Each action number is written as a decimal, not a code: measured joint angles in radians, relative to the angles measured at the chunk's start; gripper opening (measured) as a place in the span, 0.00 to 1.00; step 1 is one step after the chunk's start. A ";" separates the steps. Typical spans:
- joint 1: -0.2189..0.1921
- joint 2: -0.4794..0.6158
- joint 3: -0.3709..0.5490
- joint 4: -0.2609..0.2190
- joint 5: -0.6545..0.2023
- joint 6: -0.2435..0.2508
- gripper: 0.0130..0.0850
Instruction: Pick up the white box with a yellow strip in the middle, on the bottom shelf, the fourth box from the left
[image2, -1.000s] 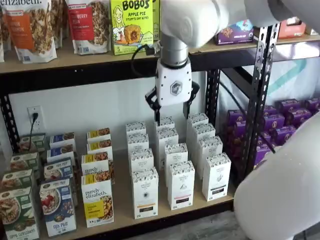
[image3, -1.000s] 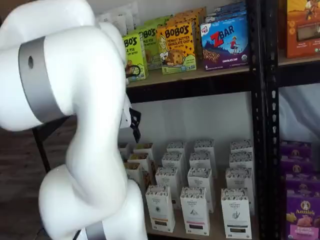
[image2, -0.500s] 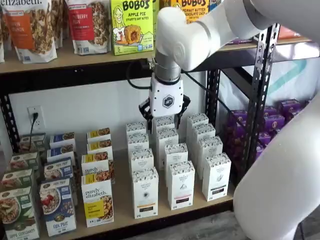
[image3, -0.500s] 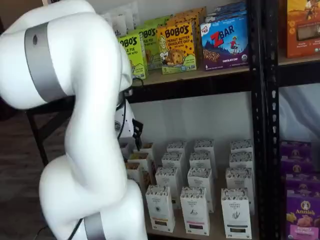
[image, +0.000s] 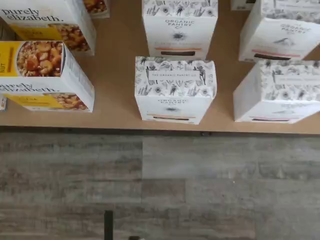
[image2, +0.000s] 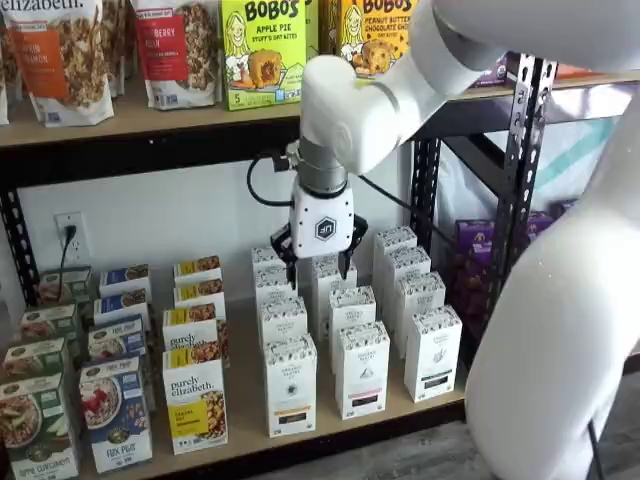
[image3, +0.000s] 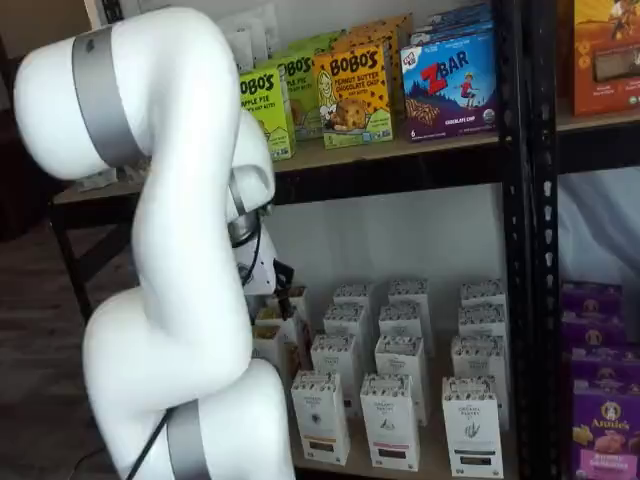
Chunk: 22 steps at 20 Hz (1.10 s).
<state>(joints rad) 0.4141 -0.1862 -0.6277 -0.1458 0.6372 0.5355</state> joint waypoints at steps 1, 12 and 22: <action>-0.001 0.022 -0.005 -0.008 -0.017 0.007 1.00; -0.019 0.255 -0.084 -0.086 -0.163 0.069 1.00; -0.043 0.431 -0.145 -0.097 -0.302 0.063 1.00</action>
<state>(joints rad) 0.3707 0.2445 -0.7725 -0.2424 0.3347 0.5986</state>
